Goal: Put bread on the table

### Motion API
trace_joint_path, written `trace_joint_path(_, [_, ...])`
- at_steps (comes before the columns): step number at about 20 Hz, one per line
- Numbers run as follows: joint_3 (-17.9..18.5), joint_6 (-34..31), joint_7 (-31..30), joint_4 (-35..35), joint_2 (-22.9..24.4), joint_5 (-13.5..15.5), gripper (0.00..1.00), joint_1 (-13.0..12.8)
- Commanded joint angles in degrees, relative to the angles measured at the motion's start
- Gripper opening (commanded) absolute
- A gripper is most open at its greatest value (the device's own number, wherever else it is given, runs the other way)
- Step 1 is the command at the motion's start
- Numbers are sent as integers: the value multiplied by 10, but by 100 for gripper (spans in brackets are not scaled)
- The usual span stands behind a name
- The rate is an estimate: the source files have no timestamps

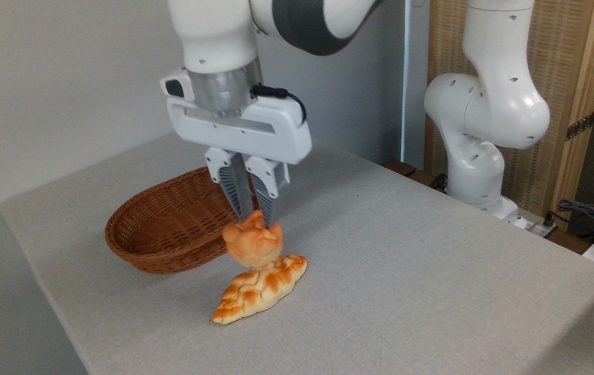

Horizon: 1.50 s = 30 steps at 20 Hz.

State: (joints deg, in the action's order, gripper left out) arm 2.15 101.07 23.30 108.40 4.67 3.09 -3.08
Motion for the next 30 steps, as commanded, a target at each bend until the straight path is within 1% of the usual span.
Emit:
trace_joint_path(1, [30,-26,24,0,-21,2,39,-4])
trace_joint_path(4, [30,-25,28,0,-48,2,42,-4])
trace_joint_path(5, [30,-25,29,-1,-60,2,48,-4])
trace_joint_path(7, [30,-22,31,0,-73,1,75,-4])
trace_joint_path(8, [30,-19,34,0,-76,1,96,-3])
trace_joint_path(9, [30,-19,37,0,-77,1,100,-4])
trace_joint_path(16, [32,-20,37,0,-70,3,100,-3])
trace_joint_path(18, [45,-18,37,-2,-59,4,100,-3])
trace_joint_path(23, [46,-19,39,-2,-33,4,100,-3])
trace_joint_path(30, [47,-17,39,-6,-19,7,100,-4])
